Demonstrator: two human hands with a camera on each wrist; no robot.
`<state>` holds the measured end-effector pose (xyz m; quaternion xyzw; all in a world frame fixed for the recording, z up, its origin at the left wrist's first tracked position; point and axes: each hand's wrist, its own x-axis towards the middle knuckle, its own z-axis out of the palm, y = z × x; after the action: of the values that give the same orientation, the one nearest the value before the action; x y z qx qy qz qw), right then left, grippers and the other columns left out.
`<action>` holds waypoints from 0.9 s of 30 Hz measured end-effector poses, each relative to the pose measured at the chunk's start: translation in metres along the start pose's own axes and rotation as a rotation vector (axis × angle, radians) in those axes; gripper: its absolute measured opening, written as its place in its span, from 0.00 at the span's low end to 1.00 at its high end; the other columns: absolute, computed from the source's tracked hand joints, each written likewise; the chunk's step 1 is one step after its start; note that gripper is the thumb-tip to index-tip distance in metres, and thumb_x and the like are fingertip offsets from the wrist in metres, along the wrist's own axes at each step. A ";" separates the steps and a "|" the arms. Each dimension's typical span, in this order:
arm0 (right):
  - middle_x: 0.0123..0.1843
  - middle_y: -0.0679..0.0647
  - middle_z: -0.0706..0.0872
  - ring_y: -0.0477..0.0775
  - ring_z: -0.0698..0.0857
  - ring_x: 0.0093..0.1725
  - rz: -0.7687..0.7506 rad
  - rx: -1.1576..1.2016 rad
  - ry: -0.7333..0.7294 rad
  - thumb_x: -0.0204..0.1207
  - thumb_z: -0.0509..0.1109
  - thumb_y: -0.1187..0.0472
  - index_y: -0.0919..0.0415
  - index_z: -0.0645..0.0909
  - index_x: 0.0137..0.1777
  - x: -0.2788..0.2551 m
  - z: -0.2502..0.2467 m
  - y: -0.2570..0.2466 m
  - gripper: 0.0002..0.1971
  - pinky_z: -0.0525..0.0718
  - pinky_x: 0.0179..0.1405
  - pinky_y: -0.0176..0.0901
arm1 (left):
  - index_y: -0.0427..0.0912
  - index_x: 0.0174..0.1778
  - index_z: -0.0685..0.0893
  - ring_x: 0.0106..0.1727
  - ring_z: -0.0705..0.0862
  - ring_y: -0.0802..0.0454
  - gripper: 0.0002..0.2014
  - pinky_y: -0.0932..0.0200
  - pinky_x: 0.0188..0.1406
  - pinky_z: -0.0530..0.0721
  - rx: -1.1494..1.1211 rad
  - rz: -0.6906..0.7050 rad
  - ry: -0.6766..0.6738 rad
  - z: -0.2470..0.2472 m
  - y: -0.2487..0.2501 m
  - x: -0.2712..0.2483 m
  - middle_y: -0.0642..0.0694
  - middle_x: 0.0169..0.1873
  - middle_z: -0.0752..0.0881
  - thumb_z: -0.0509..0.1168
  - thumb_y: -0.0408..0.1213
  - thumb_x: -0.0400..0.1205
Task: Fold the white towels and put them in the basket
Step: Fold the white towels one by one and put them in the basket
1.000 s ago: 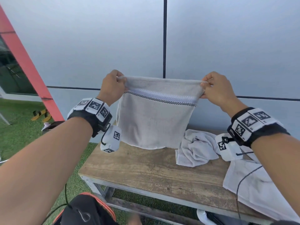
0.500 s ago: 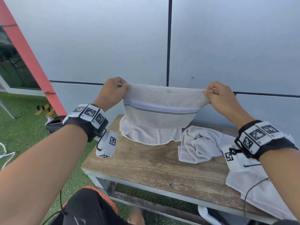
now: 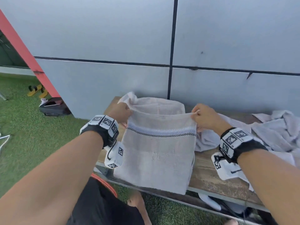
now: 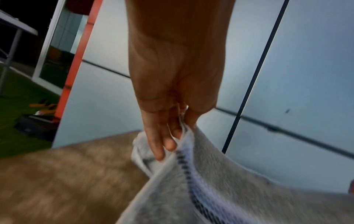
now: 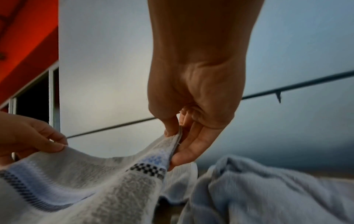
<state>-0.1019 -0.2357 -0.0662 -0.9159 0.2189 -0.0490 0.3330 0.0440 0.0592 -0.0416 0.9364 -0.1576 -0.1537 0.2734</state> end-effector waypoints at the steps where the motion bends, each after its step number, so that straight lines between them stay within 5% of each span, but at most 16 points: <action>1: 0.46 0.58 0.87 0.60 0.86 0.44 -0.012 -0.030 0.017 0.81 0.63 0.63 0.60 0.80 0.52 0.008 0.014 0.006 0.06 0.85 0.36 0.49 | 0.38 0.43 0.80 0.37 0.89 0.39 0.09 0.49 0.36 0.89 0.040 -0.010 0.012 0.010 -0.006 0.005 0.36 0.41 0.88 0.58 0.36 0.87; 5: 0.42 0.58 0.86 0.64 0.84 0.46 -0.017 -0.105 0.044 0.79 0.64 0.64 0.60 0.81 0.47 0.046 0.058 0.022 0.05 0.84 0.48 0.57 | 0.43 0.54 0.80 0.45 0.79 0.47 0.06 0.60 0.31 0.66 0.245 -0.062 0.138 0.039 -0.032 0.040 0.45 0.48 0.84 0.58 0.39 0.88; 10: 0.45 0.59 0.80 0.61 0.79 0.43 -0.076 -0.191 0.108 0.78 0.67 0.63 0.56 0.82 0.42 0.084 0.084 0.030 0.05 0.81 0.46 0.53 | 0.41 0.48 0.83 0.43 0.81 0.44 0.05 0.50 0.38 0.77 0.209 -0.038 0.284 0.064 -0.067 0.082 0.40 0.50 0.84 0.63 0.36 0.85; 12: 0.46 0.59 0.81 0.60 0.80 0.44 -0.055 -0.204 0.084 0.78 0.67 0.61 0.54 0.80 0.41 0.090 0.090 0.034 0.04 0.83 0.46 0.53 | 0.40 0.50 0.83 0.49 0.81 0.39 0.05 0.44 0.50 0.82 0.187 -0.050 0.325 0.075 -0.076 0.090 0.37 0.53 0.80 0.64 0.36 0.83; 14: 0.47 0.58 0.84 0.61 0.82 0.45 -0.026 -0.181 0.071 0.77 0.69 0.60 0.55 0.80 0.47 0.092 0.093 0.036 0.01 0.84 0.48 0.55 | 0.39 0.54 0.79 0.56 0.77 0.34 0.08 0.37 0.58 0.79 0.229 -0.035 0.380 0.085 -0.073 0.089 0.35 0.55 0.77 0.63 0.32 0.80; 17: 0.53 0.60 0.82 0.63 0.82 0.52 -0.006 -0.175 0.065 0.79 0.70 0.58 0.57 0.78 0.61 0.087 0.093 0.036 0.12 0.83 0.54 0.60 | 0.42 0.57 0.77 0.57 0.77 0.39 0.13 0.40 0.57 0.80 0.258 0.207 0.454 0.108 -0.045 0.073 0.39 0.57 0.78 0.62 0.30 0.77; 21: 0.58 0.60 0.76 0.61 0.80 0.50 -0.111 -0.127 0.143 0.78 0.68 0.66 0.59 0.79 0.62 0.056 0.085 0.031 0.13 0.81 0.51 0.55 | 0.45 0.70 0.78 0.74 0.73 0.48 0.16 0.47 0.78 0.70 0.146 0.587 0.157 0.158 0.008 0.030 0.44 0.73 0.74 0.60 0.39 0.86; 23: 0.54 0.58 0.80 0.57 0.81 0.44 -0.172 -0.086 0.123 0.77 0.69 0.68 0.60 0.83 0.55 0.030 0.080 0.034 0.08 0.82 0.48 0.53 | 0.52 0.78 0.71 0.85 0.60 0.46 0.21 0.43 0.84 0.56 0.220 0.613 0.017 0.181 0.026 0.017 0.46 0.83 0.64 0.56 0.44 0.88; 27: 0.46 0.53 0.84 0.50 0.80 0.43 -0.200 -0.132 -0.117 0.77 0.70 0.68 0.57 0.85 0.43 -0.036 0.076 0.056 0.06 0.80 0.48 0.47 | 0.64 0.86 0.52 0.89 0.41 0.47 0.26 0.39 0.86 0.42 0.358 0.502 -0.082 0.213 0.024 0.014 0.52 0.89 0.44 0.43 0.55 0.90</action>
<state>-0.1369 -0.2137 -0.1580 -0.9544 0.1094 -0.0139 0.2776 -0.0281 -0.0643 -0.2024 0.8945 -0.4193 -0.0889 0.1269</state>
